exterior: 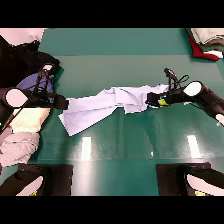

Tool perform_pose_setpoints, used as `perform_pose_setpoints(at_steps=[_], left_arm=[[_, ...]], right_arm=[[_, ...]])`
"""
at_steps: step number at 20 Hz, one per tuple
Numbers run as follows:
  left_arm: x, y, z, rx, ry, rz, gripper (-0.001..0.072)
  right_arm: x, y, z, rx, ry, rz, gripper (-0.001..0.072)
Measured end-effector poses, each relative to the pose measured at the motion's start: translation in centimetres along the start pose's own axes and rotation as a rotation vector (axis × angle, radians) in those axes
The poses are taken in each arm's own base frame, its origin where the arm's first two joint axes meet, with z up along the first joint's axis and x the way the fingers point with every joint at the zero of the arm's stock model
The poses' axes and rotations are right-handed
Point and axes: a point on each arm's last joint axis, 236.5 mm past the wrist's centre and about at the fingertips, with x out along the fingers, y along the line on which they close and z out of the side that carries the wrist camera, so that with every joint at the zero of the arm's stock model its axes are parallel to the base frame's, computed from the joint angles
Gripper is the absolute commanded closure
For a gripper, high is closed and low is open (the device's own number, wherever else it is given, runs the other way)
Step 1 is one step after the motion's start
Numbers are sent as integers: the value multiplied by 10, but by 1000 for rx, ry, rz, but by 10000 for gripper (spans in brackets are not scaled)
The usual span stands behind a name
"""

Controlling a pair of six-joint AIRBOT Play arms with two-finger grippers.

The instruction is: Fold the shirts.

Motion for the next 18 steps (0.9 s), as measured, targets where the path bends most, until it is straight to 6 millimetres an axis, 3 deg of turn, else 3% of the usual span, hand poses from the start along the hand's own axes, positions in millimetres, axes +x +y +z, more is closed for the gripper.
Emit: perform_pose_setpoints(at_steps=[3,5,8,11,13,15,16,18], left_arm=[[-24,-6,25,9,-51,-5,683],[-62,-15,62,36,-144,-10,683],[-155,-35,128,98,-366,-7,683],[-271,-60,172,168,-613,1,683],[-341,-76,182,209,-754,8,682],[-401,-90,182,245,-874,13,683],[-426,-97,179,260,-923,13,683],[-456,-106,172,282,-981,7,682]], right_arm=[[-34,19,11,-42,-71,31,693],[-83,43,34,-89,-197,68,694],[-194,85,75,-175,-477,118,694],[-318,119,91,-252,-774,131,694],[-396,134,85,-294,-962,108,694],[-456,142,72,-318,-1110,53,694],[-478,142,66,-322,-1163,14,694],[-511,138,54,-315,-1233,-86,694]])
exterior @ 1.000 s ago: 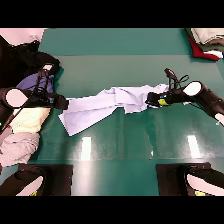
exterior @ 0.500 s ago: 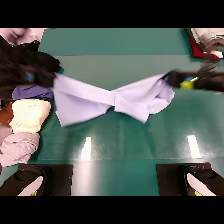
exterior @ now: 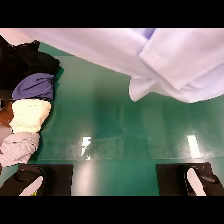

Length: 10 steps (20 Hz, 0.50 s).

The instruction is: Fold the shirts.

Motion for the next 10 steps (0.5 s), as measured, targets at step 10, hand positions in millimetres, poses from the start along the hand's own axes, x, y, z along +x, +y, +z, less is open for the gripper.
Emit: perform_pose_setpoints(at_steps=[10], left_arm=[[48,0,-181,-91,570,-61,683]], right_arm=[[30,-90,-60,145,405,-231,693]])
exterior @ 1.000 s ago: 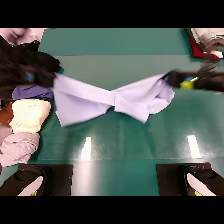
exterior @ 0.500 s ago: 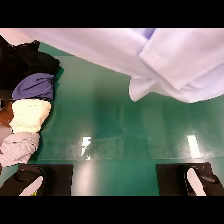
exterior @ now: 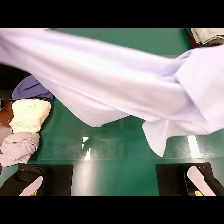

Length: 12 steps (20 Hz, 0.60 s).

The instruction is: Fold the shirts.

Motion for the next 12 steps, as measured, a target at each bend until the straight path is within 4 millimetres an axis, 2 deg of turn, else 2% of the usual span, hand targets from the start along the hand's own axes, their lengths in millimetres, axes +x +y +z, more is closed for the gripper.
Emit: perform_pose_setpoints(at_steps=[3,6,9,12], left_arm=[[64,6,-81,-69,256,-36,683],[111,8,-157,-133,430,-56,682],[145,13,-203,-178,477,-45,682],[167,19,-220,-200,445,-21,682]], right_arm=[[63,7,-44,26,245,101,693],[145,24,-95,-1,428,156,693],[233,42,-146,-61,505,155,692],[305,58,-188,-96,521,160,689]])
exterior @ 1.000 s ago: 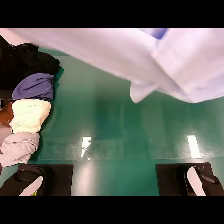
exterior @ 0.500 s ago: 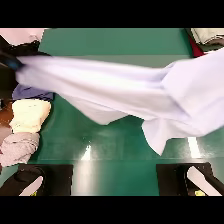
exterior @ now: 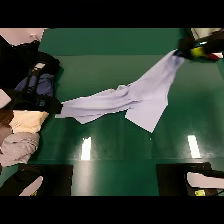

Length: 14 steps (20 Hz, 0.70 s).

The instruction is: Fold the shirts.

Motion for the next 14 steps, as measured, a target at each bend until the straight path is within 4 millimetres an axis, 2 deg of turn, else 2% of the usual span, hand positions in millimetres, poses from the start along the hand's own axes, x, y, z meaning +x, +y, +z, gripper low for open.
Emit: perform_pose_setpoints(at_steps=[1,2,3,5,7,8,10,12,14], left_arm=[[5,2,1,-4,-15,5,682],[8,4,3,-8,-31,9,682],[10,5,5,-11,-47,13,682],[13,8,8,-12,-66,20,682],[14,11,9,-7,-75,33,682],[15,13,9,-2,-76,43,682],[16,18,9,9,-79,63,683],[19,24,8,19,-70,85,683],[26,31,4,4,-44,100,682]], right_arm=[[21,-1,2,-4,2,-4,583],[36,-3,6,-5,-6,-5,287],[47,-5,10,-6,-7,-8,185],[53,-11,20,-3,-14,-13,187],[43,-26,26,1,1,-35,187],[36,-33,22,4,30,-45,187],[21,-50,2,17,117,-67,188],[9,-68,-32,42,236,-91,188],[2,-76,-67,63,337,-96,188]])
